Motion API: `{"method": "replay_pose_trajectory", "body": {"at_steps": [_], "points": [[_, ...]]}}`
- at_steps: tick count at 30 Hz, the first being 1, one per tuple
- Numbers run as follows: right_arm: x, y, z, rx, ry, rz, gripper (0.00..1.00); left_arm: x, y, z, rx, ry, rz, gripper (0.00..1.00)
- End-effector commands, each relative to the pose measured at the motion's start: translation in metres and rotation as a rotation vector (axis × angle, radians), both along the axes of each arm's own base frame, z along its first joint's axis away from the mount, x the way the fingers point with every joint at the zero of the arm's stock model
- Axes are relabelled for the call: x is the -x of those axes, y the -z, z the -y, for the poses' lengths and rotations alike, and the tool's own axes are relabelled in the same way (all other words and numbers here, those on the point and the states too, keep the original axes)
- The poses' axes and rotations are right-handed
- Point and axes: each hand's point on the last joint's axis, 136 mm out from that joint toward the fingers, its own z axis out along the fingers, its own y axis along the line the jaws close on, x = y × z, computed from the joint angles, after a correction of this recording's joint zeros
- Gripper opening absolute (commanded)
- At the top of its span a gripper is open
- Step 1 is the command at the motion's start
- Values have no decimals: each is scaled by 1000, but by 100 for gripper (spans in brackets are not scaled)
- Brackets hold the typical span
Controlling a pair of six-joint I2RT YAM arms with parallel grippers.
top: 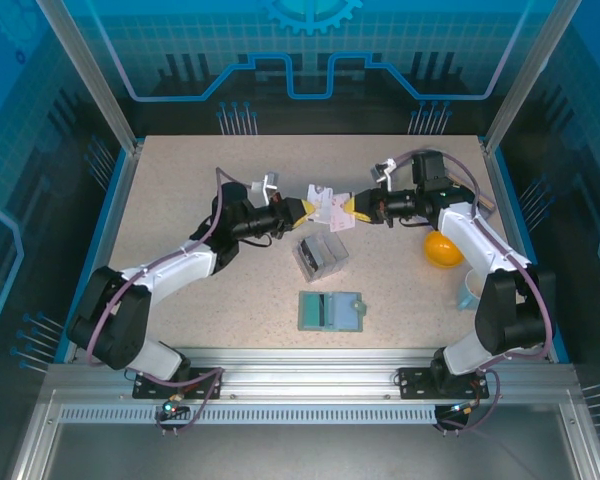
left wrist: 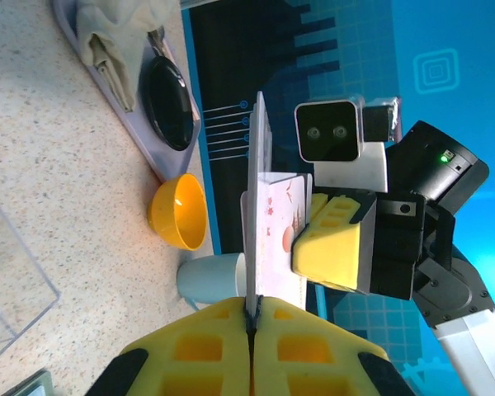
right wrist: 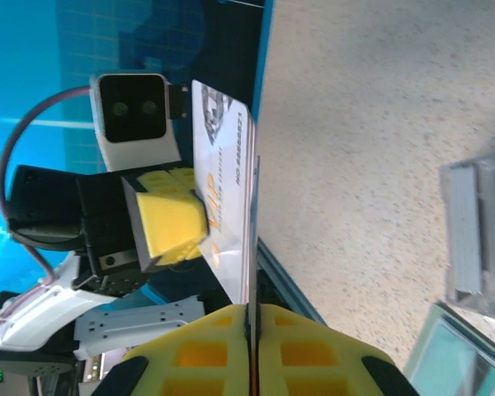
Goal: Put the credit cards into the card holder
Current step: Place the credit card in the storage box.
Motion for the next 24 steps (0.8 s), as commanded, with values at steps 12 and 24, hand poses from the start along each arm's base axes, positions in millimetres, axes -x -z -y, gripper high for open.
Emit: {"method": "replay_pose_trajectory", "body": {"at_steps": [12,24], "points": [[2,88,-9,634,-119,140,5,19,17,-33,-145,-108,-24,1],[-5,120,-31,727,-202,145,5,23,23,-40,-160,-133,-41,1]]}}
